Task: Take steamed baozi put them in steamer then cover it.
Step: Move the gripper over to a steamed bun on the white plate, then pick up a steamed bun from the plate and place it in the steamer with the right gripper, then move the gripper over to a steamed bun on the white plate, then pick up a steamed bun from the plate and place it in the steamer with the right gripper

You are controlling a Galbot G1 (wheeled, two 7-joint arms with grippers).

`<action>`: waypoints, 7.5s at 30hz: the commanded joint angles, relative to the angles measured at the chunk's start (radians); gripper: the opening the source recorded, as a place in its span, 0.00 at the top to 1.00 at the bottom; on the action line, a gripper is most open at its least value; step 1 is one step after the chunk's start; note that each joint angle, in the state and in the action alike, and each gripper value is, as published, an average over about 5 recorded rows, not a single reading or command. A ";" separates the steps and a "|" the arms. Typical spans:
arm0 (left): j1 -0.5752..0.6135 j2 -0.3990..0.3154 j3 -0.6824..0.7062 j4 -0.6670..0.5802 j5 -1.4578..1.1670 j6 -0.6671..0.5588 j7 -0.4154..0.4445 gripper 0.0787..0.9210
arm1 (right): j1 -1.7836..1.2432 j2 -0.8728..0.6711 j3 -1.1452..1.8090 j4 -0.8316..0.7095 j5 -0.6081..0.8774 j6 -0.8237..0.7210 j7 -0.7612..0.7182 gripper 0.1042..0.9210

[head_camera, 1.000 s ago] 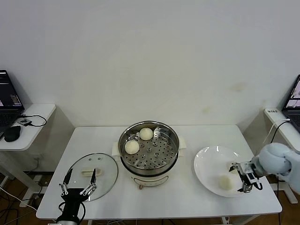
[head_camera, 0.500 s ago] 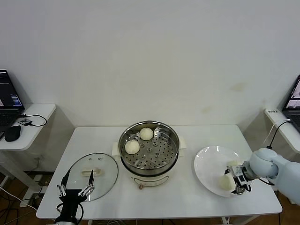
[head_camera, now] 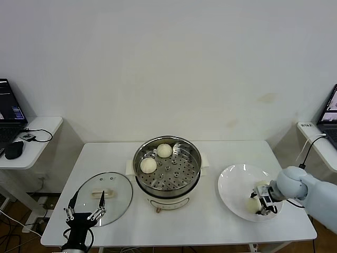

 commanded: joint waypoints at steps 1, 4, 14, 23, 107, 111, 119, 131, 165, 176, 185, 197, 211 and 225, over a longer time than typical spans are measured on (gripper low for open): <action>0.001 -0.001 0.001 -0.001 0.000 -0.001 0.000 0.12 | 0.042 -0.005 0.001 -0.001 0.009 -0.002 -0.016 0.37; -0.001 -0.001 0.003 -0.002 0.000 -0.001 -0.001 0.12 | 0.096 -0.019 -0.012 0.013 0.029 -0.002 -0.033 0.38; -0.009 0.005 0.009 -0.009 0.000 0.000 0.000 0.12 | 0.431 -0.048 -0.089 0.047 0.189 -0.019 -0.073 0.39; -0.022 0.010 0.019 -0.015 0.001 0.006 0.001 0.12 | 0.766 0.048 -0.288 0.047 0.324 -0.034 -0.058 0.39; -0.037 0.003 -0.021 0.022 -0.015 -0.018 -0.006 0.12 | 0.933 0.308 -0.551 0.060 0.229 0.012 -0.010 0.12; -0.040 0.016 -0.023 0.028 -0.018 -0.018 -0.005 0.12 | 0.922 0.146 -0.540 0.114 0.309 -0.080 -0.012 0.12; -0.048 0.030 -0.008 0.028 -0.015 -0.012 -0.002 0.12 | 0.730 -0.085 -0.456 0.159 0.270 -0.103 -0.011 0.12; -0.038 0.027 0.003 0.026 -0.002 -0.007 -0.001 0.12 | 0.308 -0.158 -0.225 0.064 0.088 -0.054 0.009 0.12; -0.030 0.021 -0.011 0.041 0.001 -0.005 -0.002 0.12 | 0.011 0.088 0.102 -0.276 -0.052 -0.002 0.056 0.12; -0.033 0.019 -0.014 0.047 0.000 -0.005 -0.003 0.12 | 0.022 0.139 0.102 -0.314 -0.068 -0.004 0.058 0.17; -0.033 0.017 -0.014 0.049 0.000 -0.005 -0.003 0.12 | 0.024 0.148 0.101 -0.318 -0.072 -0.010 0.051 0.26; -0.032 0.016 -0.015 0.044 -0.001 -0.006 -0.003 0.12 | 0.125 0.076 0.038 -0.230 -0.022 -0.033 0.016 0.41; -0.053 0.019 -0.003 0.046 -0.002 -0.003 -0.003 0.12 | 0.582 0.000 -0.211 -0.037 0.283 -0.132 -0.009 0.42; -0.069 0.021 0.002 0.045 -0.004 0.007 -0.003 0.12 | 1.044 0.309 -0.560 0.007 0.652 -0.283 0.091 0.41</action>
